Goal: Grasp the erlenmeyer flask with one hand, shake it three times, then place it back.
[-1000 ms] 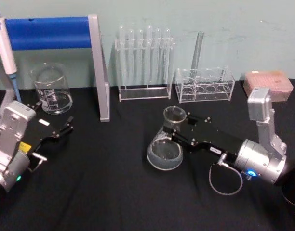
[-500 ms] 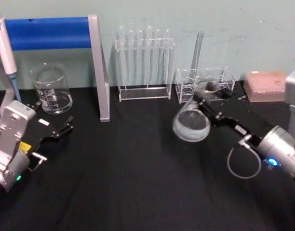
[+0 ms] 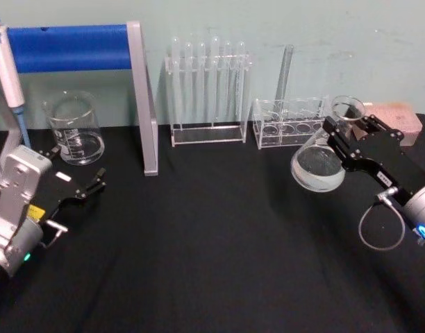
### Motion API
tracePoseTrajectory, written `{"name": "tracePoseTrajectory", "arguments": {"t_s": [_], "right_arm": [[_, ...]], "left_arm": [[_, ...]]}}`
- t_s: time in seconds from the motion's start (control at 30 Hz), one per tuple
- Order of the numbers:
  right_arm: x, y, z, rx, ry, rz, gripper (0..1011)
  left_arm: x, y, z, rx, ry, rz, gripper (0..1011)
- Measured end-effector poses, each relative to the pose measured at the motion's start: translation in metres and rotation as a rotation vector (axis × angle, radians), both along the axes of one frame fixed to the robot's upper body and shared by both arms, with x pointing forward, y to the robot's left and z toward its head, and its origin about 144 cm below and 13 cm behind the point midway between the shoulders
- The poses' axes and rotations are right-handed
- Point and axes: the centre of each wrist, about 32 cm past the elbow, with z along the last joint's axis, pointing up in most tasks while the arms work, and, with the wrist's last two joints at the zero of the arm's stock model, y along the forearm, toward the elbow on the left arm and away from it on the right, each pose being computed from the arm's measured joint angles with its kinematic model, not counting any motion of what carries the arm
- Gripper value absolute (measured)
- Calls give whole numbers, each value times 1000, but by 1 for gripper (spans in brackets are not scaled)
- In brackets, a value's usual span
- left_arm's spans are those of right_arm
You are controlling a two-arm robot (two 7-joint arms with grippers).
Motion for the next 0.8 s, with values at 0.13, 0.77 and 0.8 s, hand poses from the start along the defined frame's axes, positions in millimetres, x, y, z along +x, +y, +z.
{"name": "tracePoseTrajectory", "arguments": {"t_s": [0.13, 0.77, 0.8], "right_arm": [[-2, -2, 0, -1, -1, -7, 448], [20, 35, -1, -18, 2, 295, 448], [21, 37, -1, -19, 3, 311, 448]], "left_arm": [[0, 0, 0, 0, 0, 0, 1001], [0, 0, 0, 0, 0, 0, 1001], [0, 0, 0, 0, 0, 0, 1001]]}}
